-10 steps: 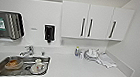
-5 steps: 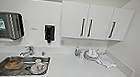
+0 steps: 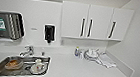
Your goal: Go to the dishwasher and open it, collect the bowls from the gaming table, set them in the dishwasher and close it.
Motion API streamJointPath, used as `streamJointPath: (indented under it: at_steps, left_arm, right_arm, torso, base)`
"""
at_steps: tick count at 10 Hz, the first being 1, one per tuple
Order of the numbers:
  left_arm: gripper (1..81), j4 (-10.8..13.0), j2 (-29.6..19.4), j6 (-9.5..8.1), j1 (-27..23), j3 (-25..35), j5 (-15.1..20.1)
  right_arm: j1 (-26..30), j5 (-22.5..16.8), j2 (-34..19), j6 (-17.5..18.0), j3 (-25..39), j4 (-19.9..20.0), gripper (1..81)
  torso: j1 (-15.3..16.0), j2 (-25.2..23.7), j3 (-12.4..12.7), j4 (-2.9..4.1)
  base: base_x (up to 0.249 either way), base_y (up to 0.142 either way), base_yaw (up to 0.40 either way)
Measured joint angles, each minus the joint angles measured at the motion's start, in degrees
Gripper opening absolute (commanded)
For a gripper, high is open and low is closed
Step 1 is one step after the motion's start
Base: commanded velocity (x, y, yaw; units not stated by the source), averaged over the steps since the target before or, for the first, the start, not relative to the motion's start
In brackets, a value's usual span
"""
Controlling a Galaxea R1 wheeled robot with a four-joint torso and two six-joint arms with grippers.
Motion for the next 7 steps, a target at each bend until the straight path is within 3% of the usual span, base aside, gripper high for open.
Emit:
streamJointPath:
  at_steps: [3, 7]
  left_arm:
    - [1.0, 0.8, -3.8, -0.99, -0.8, 10.0, 0.9]
    - [1.0, 1.4, -11.8, -1.45, -5.6, 34.1, 10.4]
  right_arm:
    - [0.5, 0.3, 0.5, 0.0, 0.1, 0.1, 1.0]
    - [1.1, 0.5, 0.7, 0.0, 0.4, 0.1, 1.0]
  torso:
    - [0.0, 0.0, -1.5, 0.00]
    - [0.0, 0.0, -7.0, 0.00]
  base:
    - [0.000, 0.000, 0.000]
    - [0.000, 0.000, 0.000]
